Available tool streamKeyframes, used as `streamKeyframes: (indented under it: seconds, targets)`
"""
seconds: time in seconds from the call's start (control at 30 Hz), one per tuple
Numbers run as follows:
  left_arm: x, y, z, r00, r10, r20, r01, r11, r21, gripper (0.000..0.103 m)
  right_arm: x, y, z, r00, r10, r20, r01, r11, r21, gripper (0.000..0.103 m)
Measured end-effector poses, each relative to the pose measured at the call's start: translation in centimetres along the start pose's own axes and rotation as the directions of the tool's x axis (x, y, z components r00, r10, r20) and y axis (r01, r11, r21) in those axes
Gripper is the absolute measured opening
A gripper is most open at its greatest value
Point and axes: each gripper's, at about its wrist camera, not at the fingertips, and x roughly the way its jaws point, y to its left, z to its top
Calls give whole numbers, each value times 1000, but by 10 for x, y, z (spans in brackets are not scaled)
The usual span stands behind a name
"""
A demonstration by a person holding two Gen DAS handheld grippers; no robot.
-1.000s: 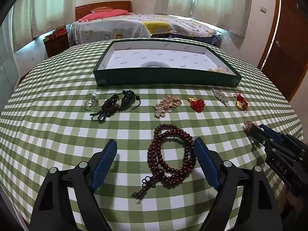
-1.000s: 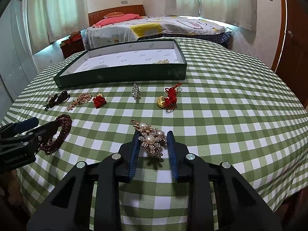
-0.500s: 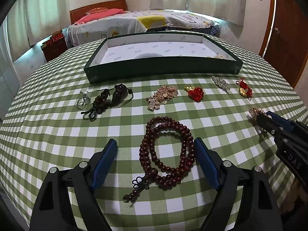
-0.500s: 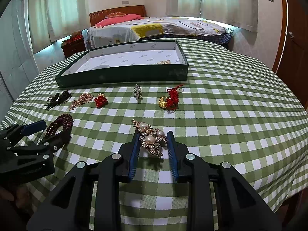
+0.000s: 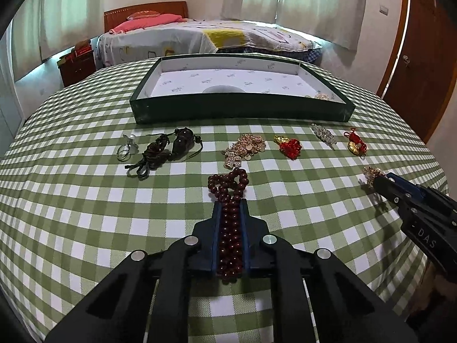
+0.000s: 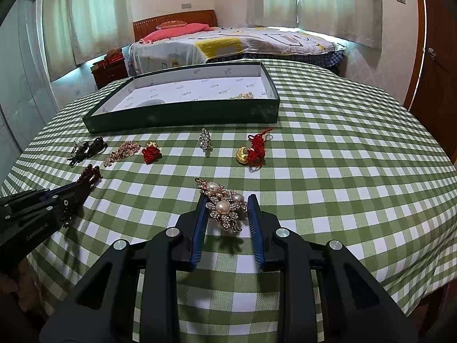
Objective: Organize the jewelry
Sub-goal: 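Grasp the pearl brooch with the right tool while the left tool grasps the red bead bracelet, then carry the bead bracelet and pearl brooch into the tray and release both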
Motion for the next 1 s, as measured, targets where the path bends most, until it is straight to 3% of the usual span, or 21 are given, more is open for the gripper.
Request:
streamKeyframes:
  seconds: [0.57,1.0]
  targets:
    - [-23,3,16,994,5,109,-6,1000,9,12,-15,7,16,998,27,55,-27,1000,-1,27]
    - [-29,9,62,985,-4,175,3,1000,5,12,-15,6,59,992,59,109,-61,998,20,27]
